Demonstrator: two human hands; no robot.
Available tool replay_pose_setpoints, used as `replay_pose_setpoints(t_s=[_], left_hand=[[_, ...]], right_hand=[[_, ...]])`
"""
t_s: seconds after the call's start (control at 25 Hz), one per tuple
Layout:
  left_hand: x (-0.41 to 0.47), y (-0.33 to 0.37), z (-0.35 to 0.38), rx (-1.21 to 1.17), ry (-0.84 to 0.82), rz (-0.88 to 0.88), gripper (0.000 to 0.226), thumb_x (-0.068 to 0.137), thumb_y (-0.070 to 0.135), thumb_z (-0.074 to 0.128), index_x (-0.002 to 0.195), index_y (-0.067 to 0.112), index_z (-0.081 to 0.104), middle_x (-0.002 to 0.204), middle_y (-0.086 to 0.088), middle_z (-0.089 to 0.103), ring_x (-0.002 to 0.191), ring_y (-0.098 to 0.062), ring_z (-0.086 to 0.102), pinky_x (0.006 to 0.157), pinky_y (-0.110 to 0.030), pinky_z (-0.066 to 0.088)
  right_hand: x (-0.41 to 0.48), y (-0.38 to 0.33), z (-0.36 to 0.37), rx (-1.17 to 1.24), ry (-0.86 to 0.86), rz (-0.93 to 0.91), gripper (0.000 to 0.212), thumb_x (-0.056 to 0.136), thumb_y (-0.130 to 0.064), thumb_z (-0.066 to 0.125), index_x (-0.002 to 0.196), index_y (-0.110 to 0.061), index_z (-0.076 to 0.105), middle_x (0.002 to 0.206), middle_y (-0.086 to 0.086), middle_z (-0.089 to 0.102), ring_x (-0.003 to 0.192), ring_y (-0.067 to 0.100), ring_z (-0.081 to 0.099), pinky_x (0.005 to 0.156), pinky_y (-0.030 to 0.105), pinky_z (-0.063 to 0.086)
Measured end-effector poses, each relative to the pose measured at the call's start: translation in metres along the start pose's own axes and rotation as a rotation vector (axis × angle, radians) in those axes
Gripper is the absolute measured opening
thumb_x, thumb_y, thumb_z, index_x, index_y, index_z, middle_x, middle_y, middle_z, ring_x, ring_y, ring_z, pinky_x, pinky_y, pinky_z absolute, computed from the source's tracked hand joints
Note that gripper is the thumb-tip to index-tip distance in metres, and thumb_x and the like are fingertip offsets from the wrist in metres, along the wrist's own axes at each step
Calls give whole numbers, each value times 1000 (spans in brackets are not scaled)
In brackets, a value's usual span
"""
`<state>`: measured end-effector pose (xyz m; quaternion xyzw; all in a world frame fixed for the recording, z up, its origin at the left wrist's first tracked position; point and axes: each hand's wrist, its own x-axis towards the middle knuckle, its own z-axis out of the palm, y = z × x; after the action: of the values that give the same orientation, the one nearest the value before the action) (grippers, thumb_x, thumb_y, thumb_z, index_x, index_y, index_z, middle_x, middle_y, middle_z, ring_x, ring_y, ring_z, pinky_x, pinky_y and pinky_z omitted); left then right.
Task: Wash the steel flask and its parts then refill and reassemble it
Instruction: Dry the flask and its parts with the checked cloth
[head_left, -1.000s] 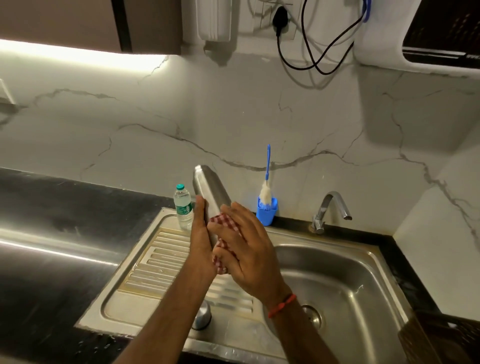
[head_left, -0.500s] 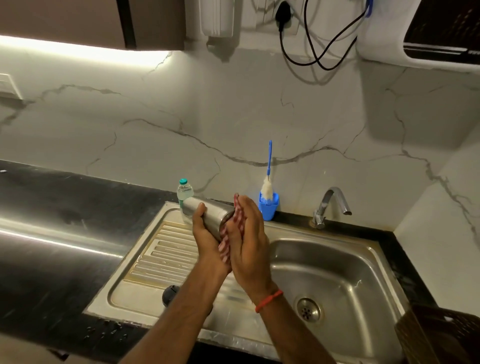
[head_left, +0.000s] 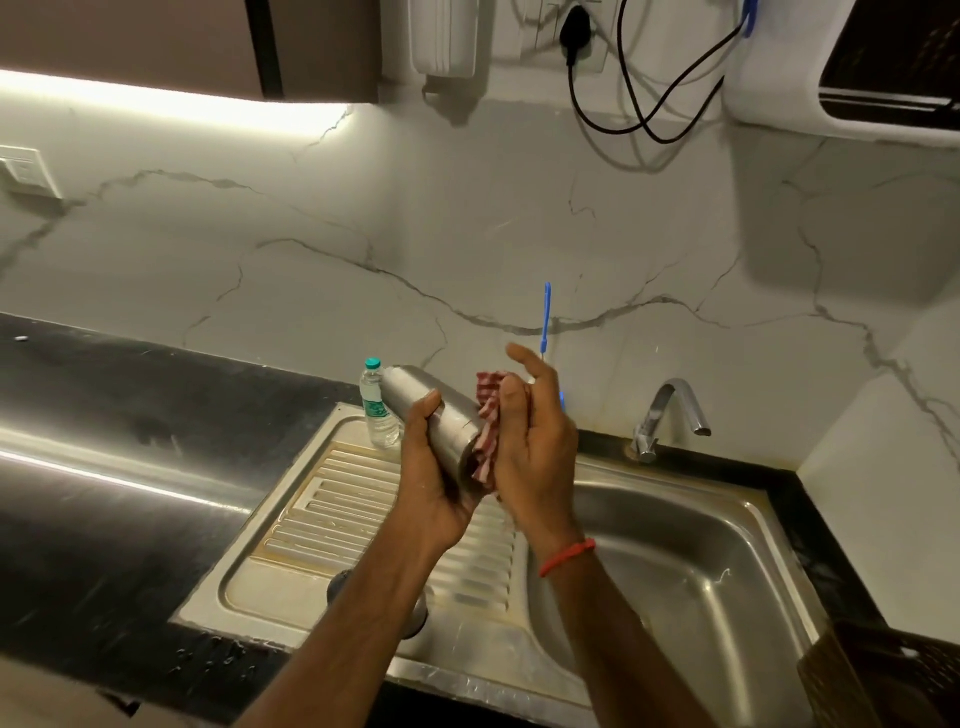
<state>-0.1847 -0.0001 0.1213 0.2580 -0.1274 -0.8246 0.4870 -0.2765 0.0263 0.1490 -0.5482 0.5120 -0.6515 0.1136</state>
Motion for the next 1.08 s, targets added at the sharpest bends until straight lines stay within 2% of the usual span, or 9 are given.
replay_pose_setpoints(t_s=[0.2, 0.32, 0.44, 0.52, 0.6, 0.72, 0.84, 1.0, 1.08], left_hand=[[-2, 15, -23, 17, -176, -190, 93, 62, 52, 90, 136, 10, 53, 107, -16, 65, 92, -29, 66, 79, -45, 60], [2, 15, -35, 82, -230, -172, 109, 52, 37, 100, 144, 16, 46, 128, -24, 61, 119, -45, 61, 93, -72, 48], [6, 11, -32, 109, -211, -135, 109, 55, 50, 97, 144, 14, 47, 126, -23, 65, 116, -43, 65, 88, -69, 53], [9, 6, -24, 137, -209, -60, 100, 69, 77, 67, 144, 14, 49, 124, -21, 68, 115, -41, 67, 93, -64, 54], [15, 2, -24, 195, -143, 44, 107, 68, 93, 37, 143, 19, 53, 131, -22, 66, 121, -42, 64, 101, -67, 48], [22, 6, -28, 247, -10, 135, 107, 65, 96, 28, 137, 22, 60, 118, -18, 73, 113, -36, 69, 101, -57, 52], [26, 12, -28, 281, 7, 177, 98, 71, 90, 38, 137, 20, 59, 119, -20, 72, 113, -36, 69, 99, -52, 54], [25, 12, -23, 252, -27, 206, 85, 82, 78, 42, 138, 16, 57, 119, -19, 72, 109, -33, 70, 91, -46, 59], [27, 13, -25, 325, -12, 282, 75, 89, 70, 39, 138, 16, 57, 116, -14, 74, 106, -29, 72, 89, -42, 59]], right_hand=[[37, 3, -27, 852, 97, 769, 41, 96, -51, 54, 120, -19, 67, 119, 12, 69, 108, 30, 68, 96, 50, 54], [48, -5, -48, 1184, 144, 664, 54, 100, -53, 38, 126, -13, 61, 123, 13, 66, 116, 31, 61, 99, 47, 48], [46, -21, -37, 716, 89, 67, 59, 96, -54, 48, 144, -19, 40, 125, 14, 61, 107, 32, 65, 83, 47, 57], [33, -4, -10, -112, -409, -227, 63, 95, -62, 44, 152, -46, 21, 153, 10, 40, 133, 40, 47, 98, 65, 46], [12, 21, 11, -635, -740, -237, 66, 88, -78, 31, 148, -60, 11, 167, -10, -7, 152, 39, 10, 114, 70, 23], [-12, 33, 9, -367, -618, -117, 63, 90, -79, 24, 148, -62, 7, 165, -17, 5, 147, 19, 31, 108, 50, 46], [-22, 43, 0, 62, -541, -10, 57, 99, -57, 42, 150, -55, 16, 153, -33, 29, 136, -2, 41, 103, 24, 49], [-21, 56, 5, -77, -450, -286, 54, 101, -29, 54, 152, -29, 33, 163, -3, 28, 149, 18, 31, 115, 40, 39], [-12, 56, 15, -136, -516, -364, 52, 104, -25, 48, 153, -26, 30, 166, -8, 15, 154, 25, 13, 121, 53, 26]])
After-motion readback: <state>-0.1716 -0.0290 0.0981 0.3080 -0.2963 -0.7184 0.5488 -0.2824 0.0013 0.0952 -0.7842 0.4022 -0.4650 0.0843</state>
